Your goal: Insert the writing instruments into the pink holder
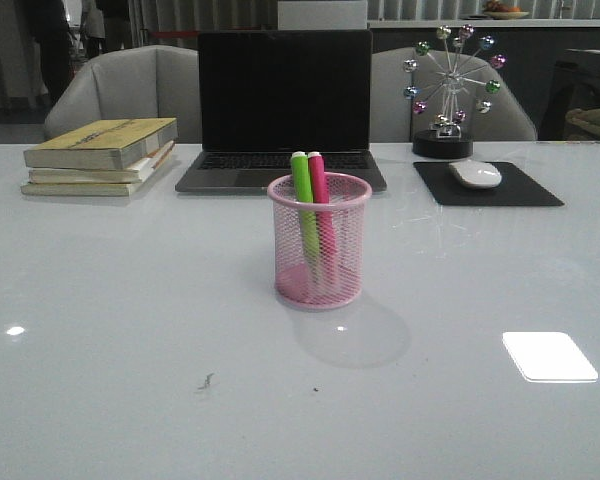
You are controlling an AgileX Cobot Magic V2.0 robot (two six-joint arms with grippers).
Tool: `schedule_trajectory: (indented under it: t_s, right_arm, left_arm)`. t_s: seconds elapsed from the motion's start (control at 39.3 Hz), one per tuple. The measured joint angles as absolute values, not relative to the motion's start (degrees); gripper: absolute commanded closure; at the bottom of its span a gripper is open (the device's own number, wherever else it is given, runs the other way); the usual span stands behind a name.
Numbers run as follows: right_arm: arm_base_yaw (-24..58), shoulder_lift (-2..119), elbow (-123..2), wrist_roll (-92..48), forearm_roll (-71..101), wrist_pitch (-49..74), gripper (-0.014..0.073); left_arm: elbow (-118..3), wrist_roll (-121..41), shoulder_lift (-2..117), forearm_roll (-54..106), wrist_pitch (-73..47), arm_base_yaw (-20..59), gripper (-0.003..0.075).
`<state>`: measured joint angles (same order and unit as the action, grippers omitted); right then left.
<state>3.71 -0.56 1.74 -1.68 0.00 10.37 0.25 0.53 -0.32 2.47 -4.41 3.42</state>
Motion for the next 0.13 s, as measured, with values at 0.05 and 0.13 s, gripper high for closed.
schedule_trajectory:
  t_s: [0.05, 0.13]
  right_arm:
    - [3.7, -0.6, 1.7, -1.7, 0.0, 10.4, 0.0564]
    - [3.7, -0.6, 1.7, -1.7, 0.0, 10.4, 0.0564]
  left_arm:
    - [0.2, 0.5, -0.3, 2.5, -4.4, 3.4, 0.0628]
    - [0.2, 0.5, -0.3, 2.5, -4.4, 3.4, 0.0628]
